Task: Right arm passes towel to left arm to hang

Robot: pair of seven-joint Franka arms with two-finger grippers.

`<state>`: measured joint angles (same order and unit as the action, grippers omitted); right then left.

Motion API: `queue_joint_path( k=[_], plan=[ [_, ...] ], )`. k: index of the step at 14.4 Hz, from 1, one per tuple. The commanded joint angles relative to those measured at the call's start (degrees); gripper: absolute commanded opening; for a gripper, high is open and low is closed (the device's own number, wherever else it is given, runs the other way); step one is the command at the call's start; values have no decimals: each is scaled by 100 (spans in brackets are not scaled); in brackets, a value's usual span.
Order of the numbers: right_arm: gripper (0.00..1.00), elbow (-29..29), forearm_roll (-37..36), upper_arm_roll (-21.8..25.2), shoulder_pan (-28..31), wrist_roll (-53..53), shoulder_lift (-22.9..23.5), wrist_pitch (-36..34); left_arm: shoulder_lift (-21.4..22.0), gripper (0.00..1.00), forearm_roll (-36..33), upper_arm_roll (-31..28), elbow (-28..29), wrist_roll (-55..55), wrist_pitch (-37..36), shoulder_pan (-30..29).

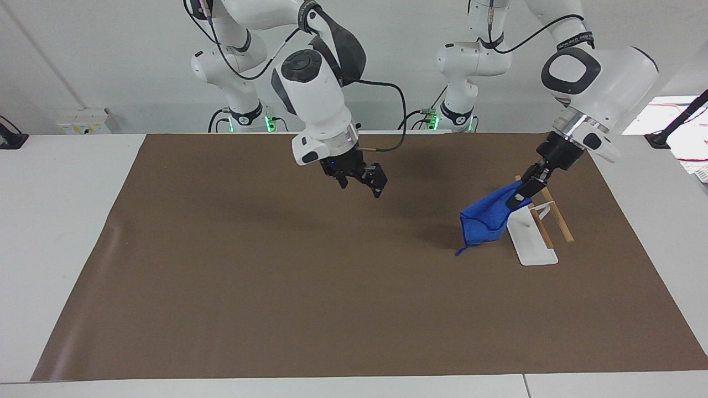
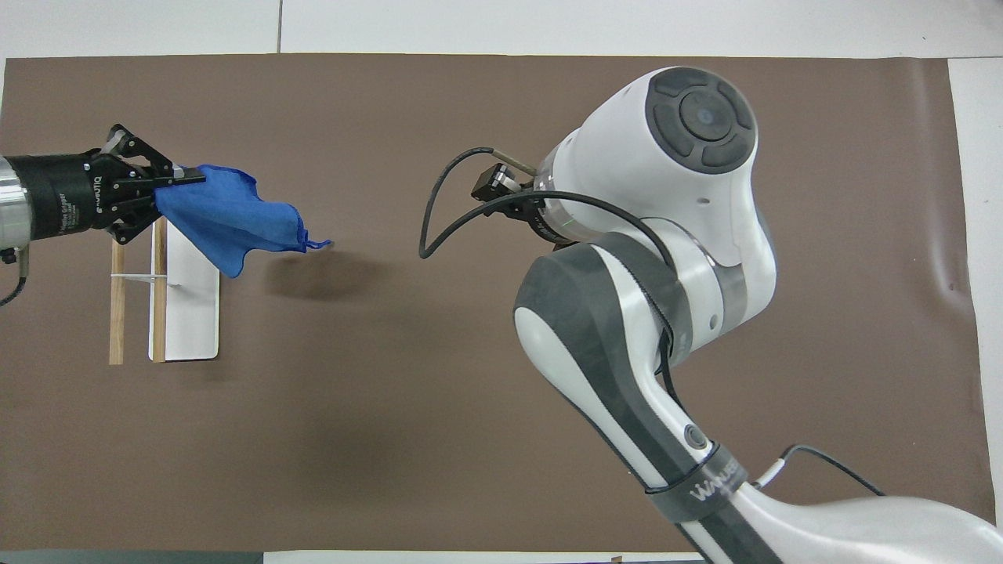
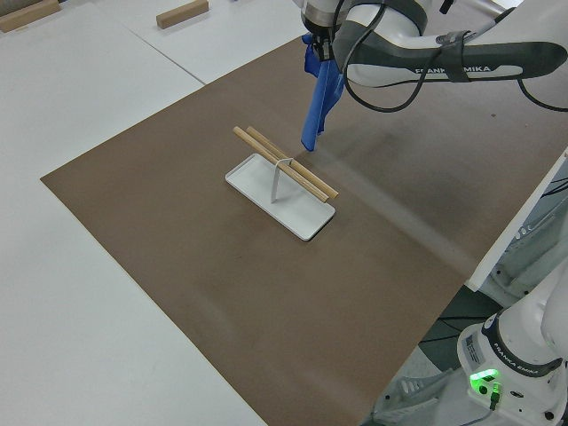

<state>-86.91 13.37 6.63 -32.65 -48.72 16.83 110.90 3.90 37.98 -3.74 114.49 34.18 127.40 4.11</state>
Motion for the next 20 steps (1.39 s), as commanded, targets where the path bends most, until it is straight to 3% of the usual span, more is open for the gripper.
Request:
queue_joint_path(
  k=[1,5,11,14,18,20],
  plan=[
    [100,-72,-711,-56,494,1132,-145,-437,321,0,-133,22,520,316,415,-305],
    [100,-46,-757,-56,1461,2787,-644,-1359,550,0,-133,31,1092,581,1145,-683],
    [100,-238,-1390,-48,2138,4211,-1840,-2994,647,0,-133,40,1154,555,1155,-1693],
    [100,-992,-1390,-109,2578,4748,-2218,-2638,770,0,-133,40,1513,511,1627,-1887],
    [100,-1012,-1513,-188,2658,4793,-2246,-2503,700,0,-133,40,1813,476,2305,-1958],
    [100,-882,-1522,-441,3033,4828,-2115,-2530,595,0,-133,40,1840,476,2481,-1967]
  ],
)
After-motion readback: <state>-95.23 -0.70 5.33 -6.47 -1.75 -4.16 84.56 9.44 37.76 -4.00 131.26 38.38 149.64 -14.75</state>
